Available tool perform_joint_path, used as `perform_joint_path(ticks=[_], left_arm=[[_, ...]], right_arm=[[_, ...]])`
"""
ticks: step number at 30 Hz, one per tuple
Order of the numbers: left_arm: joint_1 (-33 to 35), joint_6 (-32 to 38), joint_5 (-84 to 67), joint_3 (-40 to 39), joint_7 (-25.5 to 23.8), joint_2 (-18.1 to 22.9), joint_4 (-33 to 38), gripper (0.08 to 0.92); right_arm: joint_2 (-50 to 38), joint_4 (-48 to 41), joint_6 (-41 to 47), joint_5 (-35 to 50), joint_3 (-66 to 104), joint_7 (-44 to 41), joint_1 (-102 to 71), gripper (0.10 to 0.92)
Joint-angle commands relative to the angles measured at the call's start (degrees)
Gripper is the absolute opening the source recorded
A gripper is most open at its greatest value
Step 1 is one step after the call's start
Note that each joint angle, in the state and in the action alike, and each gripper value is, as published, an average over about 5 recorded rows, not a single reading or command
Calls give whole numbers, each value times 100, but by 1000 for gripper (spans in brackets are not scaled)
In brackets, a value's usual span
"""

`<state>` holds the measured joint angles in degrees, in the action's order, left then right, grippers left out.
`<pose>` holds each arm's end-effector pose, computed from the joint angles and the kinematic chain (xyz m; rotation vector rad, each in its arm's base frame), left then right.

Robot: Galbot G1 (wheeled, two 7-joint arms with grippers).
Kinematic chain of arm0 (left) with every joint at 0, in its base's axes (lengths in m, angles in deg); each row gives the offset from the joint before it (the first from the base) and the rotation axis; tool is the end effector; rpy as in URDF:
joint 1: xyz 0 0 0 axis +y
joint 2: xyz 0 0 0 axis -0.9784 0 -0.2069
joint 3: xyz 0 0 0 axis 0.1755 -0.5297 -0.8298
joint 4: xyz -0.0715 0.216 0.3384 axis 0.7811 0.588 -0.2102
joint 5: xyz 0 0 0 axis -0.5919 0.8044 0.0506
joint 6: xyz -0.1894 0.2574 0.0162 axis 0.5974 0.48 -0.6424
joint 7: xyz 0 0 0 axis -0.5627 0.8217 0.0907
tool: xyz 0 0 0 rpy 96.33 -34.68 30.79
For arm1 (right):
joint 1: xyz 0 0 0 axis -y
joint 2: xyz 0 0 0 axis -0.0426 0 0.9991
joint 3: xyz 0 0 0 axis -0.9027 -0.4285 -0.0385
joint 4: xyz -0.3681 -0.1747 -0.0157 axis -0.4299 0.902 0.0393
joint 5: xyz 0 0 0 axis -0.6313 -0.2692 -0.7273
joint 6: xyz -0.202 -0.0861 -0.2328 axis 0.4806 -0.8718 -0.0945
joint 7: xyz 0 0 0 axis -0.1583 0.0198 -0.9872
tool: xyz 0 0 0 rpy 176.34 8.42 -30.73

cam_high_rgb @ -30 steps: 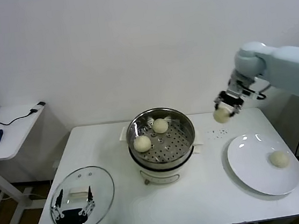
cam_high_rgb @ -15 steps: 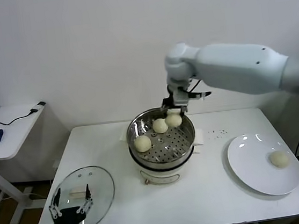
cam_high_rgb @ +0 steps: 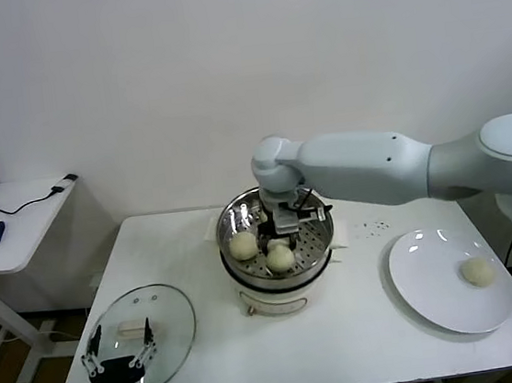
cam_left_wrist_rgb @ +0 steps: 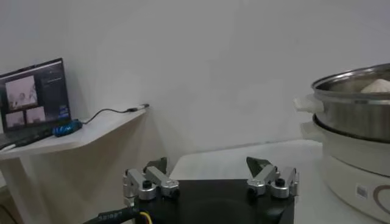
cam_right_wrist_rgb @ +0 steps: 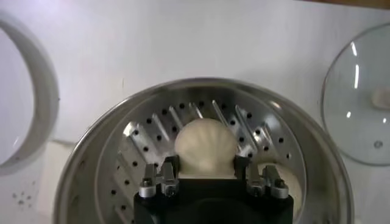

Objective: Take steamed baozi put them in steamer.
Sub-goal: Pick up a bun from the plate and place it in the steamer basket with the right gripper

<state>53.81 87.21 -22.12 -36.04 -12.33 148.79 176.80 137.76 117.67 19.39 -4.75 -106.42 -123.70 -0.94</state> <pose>0.0393 0.0443 -0.3579 0.2752 -2.9369 -0.2952 0.5651 0.1307 -0.0885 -2.1280 -0.0233 -2.2261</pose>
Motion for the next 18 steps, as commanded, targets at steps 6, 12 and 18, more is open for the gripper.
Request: perform_joint_path(ticks=[6,12,18], left_arm=[[13,22,-2,21,4,10,-62,823],[4,32,-6,15,9,8,-70,823],[18,65,-18,-52,7,4,-113,823]], right_arm=[[146,-62,-7,-63,39,37,-217,634],[32,-62,-135,-152,211,-54,-33,784],[-549,-334,268,245,311,10,609,822]])
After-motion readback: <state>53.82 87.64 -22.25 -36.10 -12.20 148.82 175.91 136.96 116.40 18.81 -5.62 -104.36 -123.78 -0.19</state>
